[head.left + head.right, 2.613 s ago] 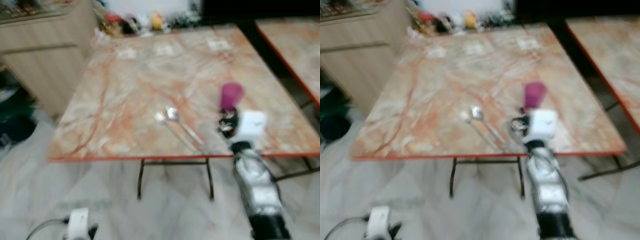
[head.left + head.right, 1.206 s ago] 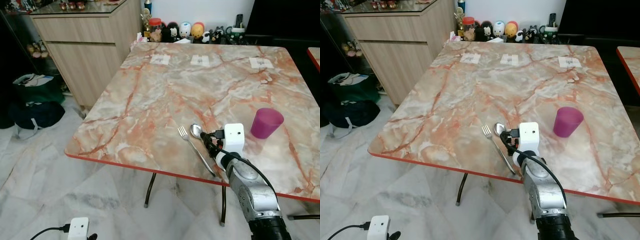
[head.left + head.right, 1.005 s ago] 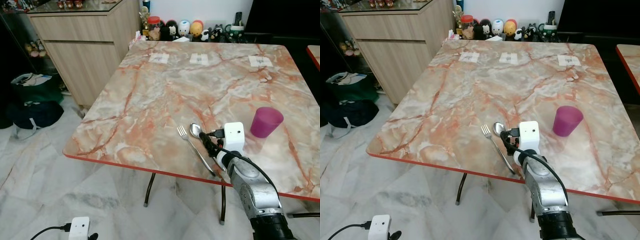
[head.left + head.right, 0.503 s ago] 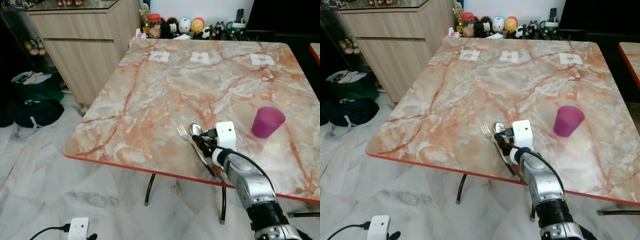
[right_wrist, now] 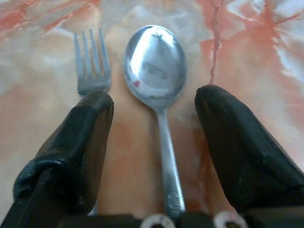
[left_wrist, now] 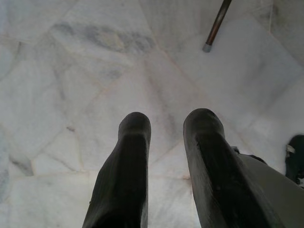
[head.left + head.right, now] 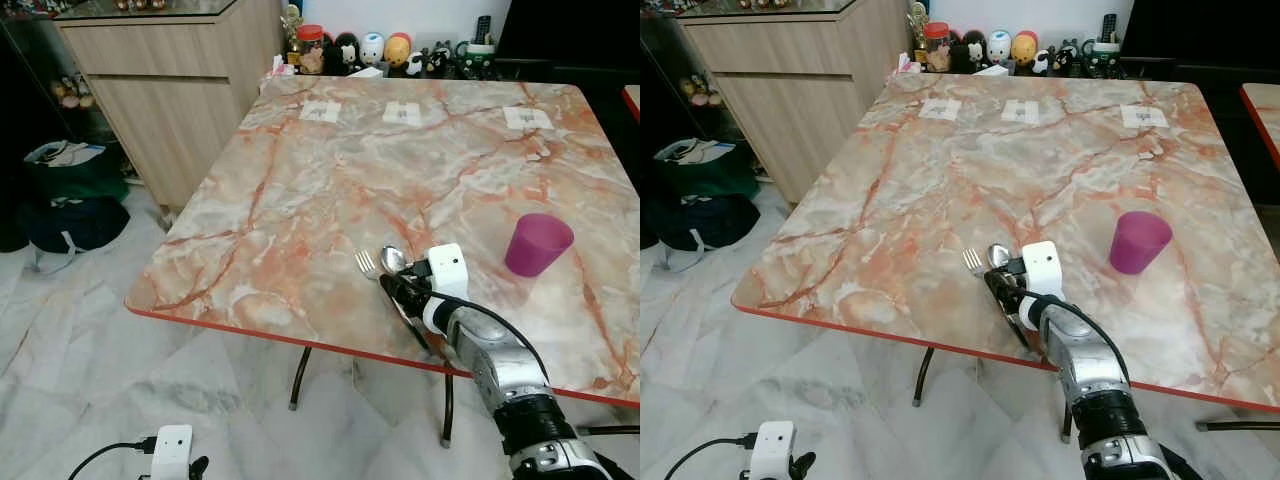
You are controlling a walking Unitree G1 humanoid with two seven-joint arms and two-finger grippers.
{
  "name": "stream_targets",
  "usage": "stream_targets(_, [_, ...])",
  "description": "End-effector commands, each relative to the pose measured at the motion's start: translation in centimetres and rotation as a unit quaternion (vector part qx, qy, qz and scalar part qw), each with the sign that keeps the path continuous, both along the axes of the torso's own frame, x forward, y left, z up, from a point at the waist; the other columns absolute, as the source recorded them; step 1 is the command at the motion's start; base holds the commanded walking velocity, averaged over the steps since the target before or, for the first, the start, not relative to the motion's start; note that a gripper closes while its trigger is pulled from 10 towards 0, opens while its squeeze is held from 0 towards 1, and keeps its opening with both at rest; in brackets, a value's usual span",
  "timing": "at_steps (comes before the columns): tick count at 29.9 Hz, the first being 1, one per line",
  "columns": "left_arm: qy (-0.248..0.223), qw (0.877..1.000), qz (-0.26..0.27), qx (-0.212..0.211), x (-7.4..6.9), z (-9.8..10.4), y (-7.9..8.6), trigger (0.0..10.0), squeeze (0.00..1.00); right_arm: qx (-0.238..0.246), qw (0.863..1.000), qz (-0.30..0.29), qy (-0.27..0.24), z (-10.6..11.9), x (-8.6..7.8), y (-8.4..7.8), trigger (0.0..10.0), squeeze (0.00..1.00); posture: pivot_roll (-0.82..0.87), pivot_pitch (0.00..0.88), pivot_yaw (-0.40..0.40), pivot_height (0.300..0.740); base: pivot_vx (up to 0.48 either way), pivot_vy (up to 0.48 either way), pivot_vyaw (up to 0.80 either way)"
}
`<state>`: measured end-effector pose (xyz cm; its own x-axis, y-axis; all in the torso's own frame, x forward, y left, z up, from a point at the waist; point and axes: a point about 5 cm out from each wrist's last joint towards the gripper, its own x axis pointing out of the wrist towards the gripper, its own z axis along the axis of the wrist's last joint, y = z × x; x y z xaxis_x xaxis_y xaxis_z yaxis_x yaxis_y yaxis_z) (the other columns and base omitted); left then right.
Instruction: Setting the table
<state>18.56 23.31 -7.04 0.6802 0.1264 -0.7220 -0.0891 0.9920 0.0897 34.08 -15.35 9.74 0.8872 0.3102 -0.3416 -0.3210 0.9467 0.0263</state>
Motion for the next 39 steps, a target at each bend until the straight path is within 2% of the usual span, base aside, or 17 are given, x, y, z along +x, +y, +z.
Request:
stream_targets(1, [0.009, 1.000, 0.002, 0.005, -0.5, -0.1, 0.6, 10.0, 0.00, -0.006, 1.000, 0.011, -0.003, 0.2, 0.0, 0.3, 10.0, 0.00, -0.08, 0.129, 0.071, 0.740, 0.000, 0.000, 0.00])
stream_targets(5, [0.012, 1.000, -0.001, 0.005, -0.8, -0.4, 0.1, 10.0, 0.00, -0.009, 1.000, 0.005, 0.004, -0.1, -0.1, 0.1, 10.0, 0.00, -0.08, 0.128, 0.073, 0.740, 0.000, 0.000, 0.00])
stream_targets(9, [0.014, 1.000, -0.009, 0.000, -0.3, -0.7, -2.0, 10.0, 0.00, 0.001, 1.000, 0.012, 0.020, -0.8, -0.4, -0.1, 10.0, 0.00, -0.08, 0.127, 0.072, 0.740, 0.000, 0.000, 0.00])
stream_targets(13, [0.013, 1.000, -0.010, -0.001, -0.1, -0.7, -2.4, 10.0, 0.00, 0.000, 1.000, 0.017, 0.025, -1.0, -0.4, -0.2, 10.0, 0.00, -0.08, 0.127, 0.071, 0.740, 0.000, 0.000, 0.00])
stream_targets(14, [0.012, 1.000, -0.009, 0.000, -0.1, -0.6, -2.2, 10.0, 0.00, -0.001, 0.999, 0.016, 0.028, -1.1, -0.5, -0.4, 8.1, 0.00, -0.08, 0.127, 0.071, 0.740, 0.000, 0.000, 0.00])
stream_targets(17, [0.012, 1.000, -0.001, 0.005, -0.1, -0.2, -0.1, 10.0, 0.00, -0.005, 0.999, 0.014, 0.031, -1.2, -0.5, -0.6, 1.4, 0.00, -0.08, 0.127, 0.072, 0.740, 0.000, 0.000, 0.00])
stream_targets(18, [0.013, 1.000, 0.005, 0.008, -0.3, 0.1, 1.1, 10.0, 0.00, -0.009, 0.999, 0.014, 0.033, -1.3, -0.6, -0.7, 0.0, 0.00, -0.08, 0.127, 0.071, 0.740, 0.000, 0.000, 0.00])
stream_targets(24, [0.016, 1.000, 0.008, 0.008, -0.7, 0.1, 1.9, 10.0, 0.00, -0.013, 0.999, 0.010, 0.035, -1.5, -0.7, -1.0, 0.0, 0.00, -0.08, 0.128, 0.071, 0.740, 0.000, 0.000, 0.00])
stream_targets(31, [0.026, 1.000, 0.008, 0.006, -1.6, -0.3, 1.9, 10.0, 0.00, -0.013, 0.999, 0.010, 0.035, -1.5, -0.7, -1.1, 0.0, 0.00, -0.08, 0.127, 0.070, 0.740, 0.000, 0.000, 0.00])
stream_targets(34, [0.024, 1.000, 0.006, 0.004, -1.4, -0.4, 1.3, 10.0, 0.00, -0.014, 0.999, 0.010, 0.035, -1.5, -0.7, -1.1, 0.0, 0.00, -0.08, 0.125, 0.068, 0.740, 0.000, 0.000, 0.00])
stream_targets(39, [0.021, 1.000, 0.005, 0.005, -0.8, -0.1, 1.5, 10.0, 0.00, -0.017, 0.999, 0.012, 0.034, -1.5, -0.7, -1.0, 0.0, 0.00, -0.08, 0.123, 0.067, 0.740, 0.000, 0.000, 0.00])
